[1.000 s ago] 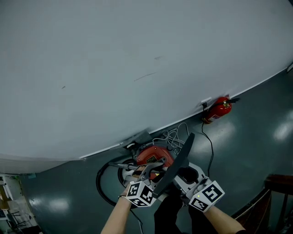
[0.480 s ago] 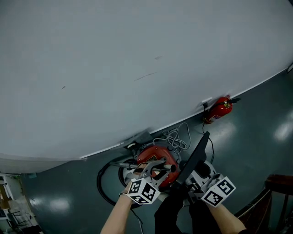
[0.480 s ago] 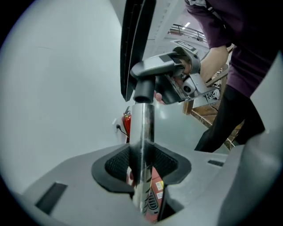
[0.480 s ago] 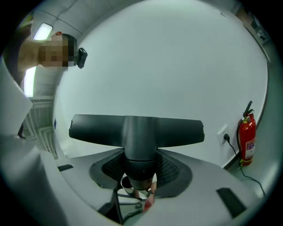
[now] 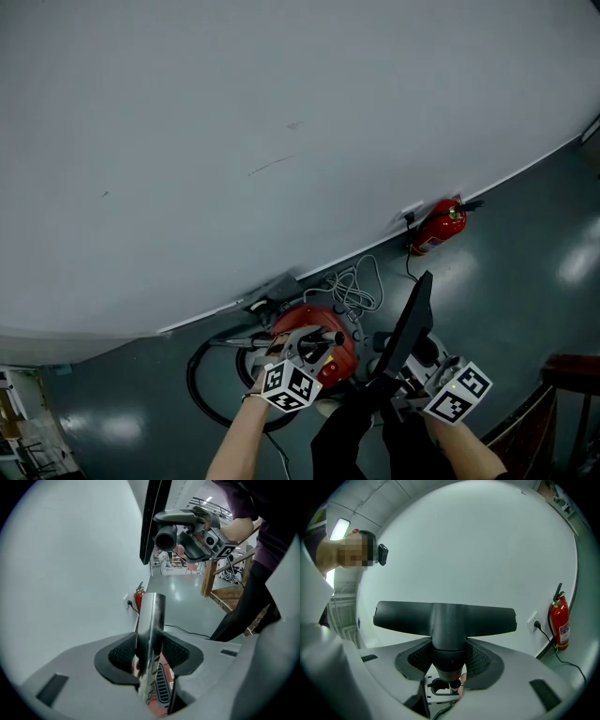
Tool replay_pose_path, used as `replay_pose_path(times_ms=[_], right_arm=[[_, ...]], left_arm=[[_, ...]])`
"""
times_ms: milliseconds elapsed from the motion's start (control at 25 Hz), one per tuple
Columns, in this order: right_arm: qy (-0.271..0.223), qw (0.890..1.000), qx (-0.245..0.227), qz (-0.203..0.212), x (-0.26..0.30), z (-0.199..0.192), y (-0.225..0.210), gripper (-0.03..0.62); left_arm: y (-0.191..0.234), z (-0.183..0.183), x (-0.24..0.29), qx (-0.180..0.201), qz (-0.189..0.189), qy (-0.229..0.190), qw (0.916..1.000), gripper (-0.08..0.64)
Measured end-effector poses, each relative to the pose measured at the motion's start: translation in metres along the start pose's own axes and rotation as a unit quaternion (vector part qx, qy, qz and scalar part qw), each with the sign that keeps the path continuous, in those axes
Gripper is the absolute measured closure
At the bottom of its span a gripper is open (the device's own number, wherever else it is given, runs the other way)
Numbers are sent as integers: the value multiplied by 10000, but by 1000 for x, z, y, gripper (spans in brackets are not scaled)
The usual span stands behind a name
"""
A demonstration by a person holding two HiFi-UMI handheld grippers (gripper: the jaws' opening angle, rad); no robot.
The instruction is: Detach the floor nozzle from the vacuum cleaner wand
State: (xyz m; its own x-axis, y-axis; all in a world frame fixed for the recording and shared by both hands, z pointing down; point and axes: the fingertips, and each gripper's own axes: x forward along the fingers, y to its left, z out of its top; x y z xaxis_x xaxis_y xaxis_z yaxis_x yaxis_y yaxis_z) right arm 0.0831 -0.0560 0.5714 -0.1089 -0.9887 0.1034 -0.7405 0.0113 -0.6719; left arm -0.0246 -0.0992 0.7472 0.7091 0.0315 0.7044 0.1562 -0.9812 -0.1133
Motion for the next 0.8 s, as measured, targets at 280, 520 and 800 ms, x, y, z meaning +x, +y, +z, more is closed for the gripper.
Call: replay_pose_path(times_ms=[280,520,800], right_arm=[[63,9999,15,122,2,-2,7,410],[170,9994,130,272,1,4,21,410],[339,9972,187,646,9,35,65,410]], left_arm=[[-6,-6,-10,-289,159,-27,9995,350],[7,21,-54,-958,727,-478,9916,348],[20,96,-140,-2398,1530,-1428,9480,423]])
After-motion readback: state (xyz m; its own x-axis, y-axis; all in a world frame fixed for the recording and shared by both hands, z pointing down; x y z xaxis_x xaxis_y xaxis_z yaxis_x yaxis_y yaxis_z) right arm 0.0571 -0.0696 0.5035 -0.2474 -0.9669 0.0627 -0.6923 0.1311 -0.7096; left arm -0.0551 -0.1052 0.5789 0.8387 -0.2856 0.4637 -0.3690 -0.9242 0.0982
